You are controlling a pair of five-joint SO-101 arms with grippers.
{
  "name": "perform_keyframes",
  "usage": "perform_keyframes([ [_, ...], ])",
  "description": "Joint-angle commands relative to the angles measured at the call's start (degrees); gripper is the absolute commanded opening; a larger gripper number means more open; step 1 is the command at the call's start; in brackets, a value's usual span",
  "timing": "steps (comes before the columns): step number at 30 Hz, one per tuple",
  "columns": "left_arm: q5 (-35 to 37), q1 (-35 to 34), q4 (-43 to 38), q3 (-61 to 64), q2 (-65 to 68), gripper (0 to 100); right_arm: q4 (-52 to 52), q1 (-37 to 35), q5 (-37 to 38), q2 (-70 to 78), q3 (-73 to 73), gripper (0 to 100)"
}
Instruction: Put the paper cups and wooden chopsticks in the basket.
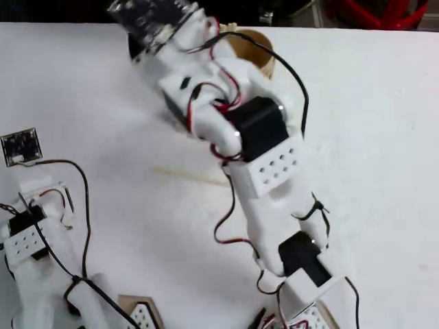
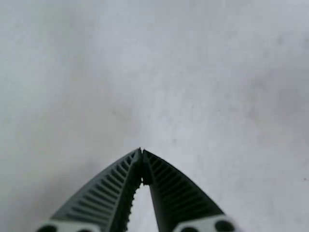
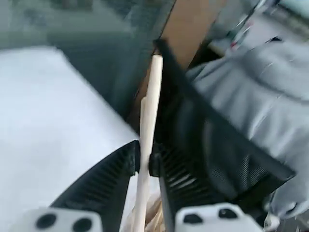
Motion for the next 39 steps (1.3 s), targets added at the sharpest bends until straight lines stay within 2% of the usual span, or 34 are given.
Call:
perform_keyframes([
  [1,0.3,-0.4,-1.0,-1.6,-1.3,2,-7.2,2.0,-1.8,-2.6,-1.8,1.8],
  [6,0.3,-0.4,-1.8,-1.5,-1.3,2,-12.0,2.5,-1.9,-2.3,-1.8,1.8],
  [22,0.3,-0.4,-1.7,-1.5,-1.3,2,-13.1,8.0,-2.0,15.3,-2.4,2.1],
  [29,0.3,-0.4,-1.7,-1.5,-1.3,2,-2.7,6.5,-2.0,9.6,-2.5,14.8],
  [39,0.3,-0.4,-1.7,-1.5,-1.3,2,24.4,4.4,-0.2,5.3,-1.8,15.2],
])
